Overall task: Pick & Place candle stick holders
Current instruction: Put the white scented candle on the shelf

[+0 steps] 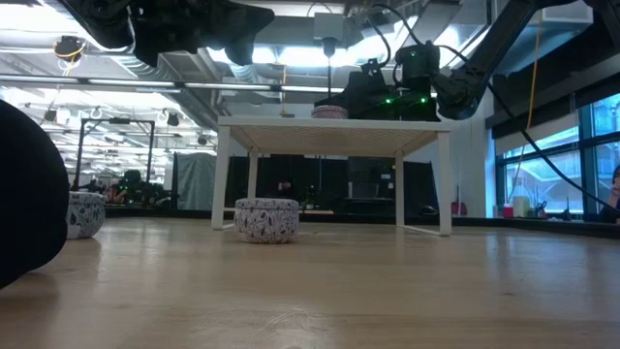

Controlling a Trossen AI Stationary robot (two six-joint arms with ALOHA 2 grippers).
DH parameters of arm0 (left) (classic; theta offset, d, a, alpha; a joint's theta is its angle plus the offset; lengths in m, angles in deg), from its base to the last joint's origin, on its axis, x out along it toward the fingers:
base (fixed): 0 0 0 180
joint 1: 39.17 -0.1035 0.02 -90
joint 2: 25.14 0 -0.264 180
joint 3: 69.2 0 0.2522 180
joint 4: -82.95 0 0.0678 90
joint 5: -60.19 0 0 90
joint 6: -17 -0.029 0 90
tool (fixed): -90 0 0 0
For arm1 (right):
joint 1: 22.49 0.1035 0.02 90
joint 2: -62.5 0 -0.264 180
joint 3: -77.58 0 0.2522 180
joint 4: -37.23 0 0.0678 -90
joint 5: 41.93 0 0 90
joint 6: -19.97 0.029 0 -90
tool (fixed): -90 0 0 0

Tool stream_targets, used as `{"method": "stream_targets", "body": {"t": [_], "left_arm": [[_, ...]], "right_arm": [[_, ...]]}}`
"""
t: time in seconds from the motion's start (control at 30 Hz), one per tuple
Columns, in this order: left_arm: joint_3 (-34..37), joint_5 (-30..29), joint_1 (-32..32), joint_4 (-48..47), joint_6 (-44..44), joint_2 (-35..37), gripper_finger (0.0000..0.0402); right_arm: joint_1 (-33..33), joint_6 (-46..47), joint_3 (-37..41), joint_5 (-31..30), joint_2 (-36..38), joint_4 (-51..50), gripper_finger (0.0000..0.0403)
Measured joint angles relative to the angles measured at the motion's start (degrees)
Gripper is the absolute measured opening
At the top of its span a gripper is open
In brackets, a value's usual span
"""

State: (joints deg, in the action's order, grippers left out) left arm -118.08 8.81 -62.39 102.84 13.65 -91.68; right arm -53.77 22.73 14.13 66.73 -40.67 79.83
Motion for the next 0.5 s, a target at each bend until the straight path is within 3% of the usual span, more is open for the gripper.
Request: {"method": "stream_targets", "body": {"t": [0.5], "left_arm": [[0.0, -0.01, 0.0, -0.41, -0.45, 0.0, 0.0005]], "right_arm": [[0.0, -0.04, -0.02, -0.04, 0.01, 0.0, 0.0188]]}}
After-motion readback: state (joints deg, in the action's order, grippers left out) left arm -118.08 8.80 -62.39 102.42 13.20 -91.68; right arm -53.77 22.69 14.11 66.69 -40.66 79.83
